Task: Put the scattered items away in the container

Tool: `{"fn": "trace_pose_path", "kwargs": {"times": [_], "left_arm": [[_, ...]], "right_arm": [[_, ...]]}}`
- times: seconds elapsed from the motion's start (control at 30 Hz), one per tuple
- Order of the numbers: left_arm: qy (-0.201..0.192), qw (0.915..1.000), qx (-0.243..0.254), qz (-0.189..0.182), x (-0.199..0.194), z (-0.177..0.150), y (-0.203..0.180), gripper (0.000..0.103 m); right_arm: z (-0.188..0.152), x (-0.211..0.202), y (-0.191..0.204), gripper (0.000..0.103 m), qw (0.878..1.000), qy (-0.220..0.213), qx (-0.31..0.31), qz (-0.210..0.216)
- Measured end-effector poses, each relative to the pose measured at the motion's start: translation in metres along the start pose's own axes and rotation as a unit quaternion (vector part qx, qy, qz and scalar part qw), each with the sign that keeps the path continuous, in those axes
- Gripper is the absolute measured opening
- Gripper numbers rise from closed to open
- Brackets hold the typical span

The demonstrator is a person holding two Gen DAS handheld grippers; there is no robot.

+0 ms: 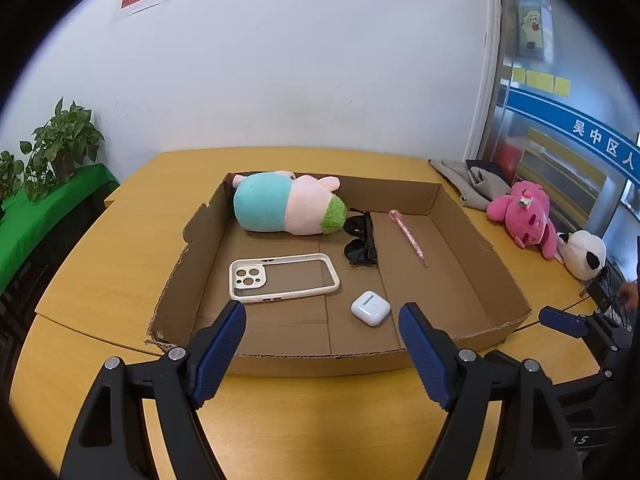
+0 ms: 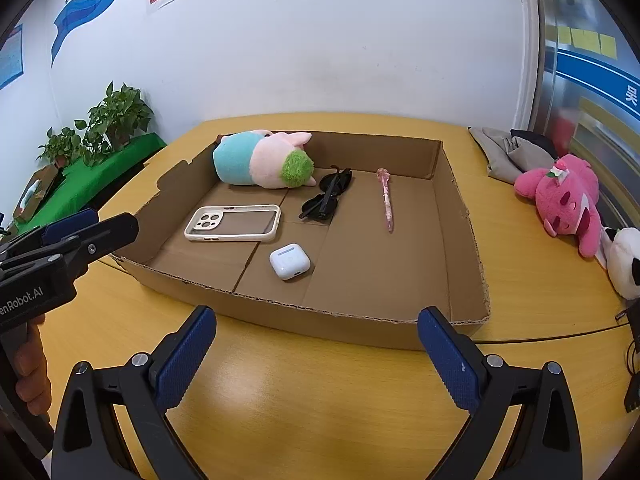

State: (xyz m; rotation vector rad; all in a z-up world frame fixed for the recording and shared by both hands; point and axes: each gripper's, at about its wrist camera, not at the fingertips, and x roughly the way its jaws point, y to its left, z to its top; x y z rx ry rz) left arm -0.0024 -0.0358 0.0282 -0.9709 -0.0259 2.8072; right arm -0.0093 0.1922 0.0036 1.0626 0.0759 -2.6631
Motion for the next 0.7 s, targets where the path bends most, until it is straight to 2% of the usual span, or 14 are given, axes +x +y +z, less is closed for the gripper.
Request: {"fn": "trace_pose_path", "kwargs": {"times": [0.13,0.53,0.7], "left_arm": [[0.007,0.9999,0.003,0.007,0.004,-0.003,0.001,0.079],[0.025,0.9996,-0.002,-0.009,0.013,-0.008,-0.001,0.079],[0.030,0.9995,0.004,0.003,0.015,-0.010,-0.002,0.079]], "right_arm": [[0.000,0.002,0.000,0.102,1.000,-0.002,0.000,-0.001],[-0.004,0.011,-0.002,0.102,1.000,0.010,0.002,0.002],[-0.004,0.013,-0.005,0.102,1.000,0.012,0.005,0.001]]}}
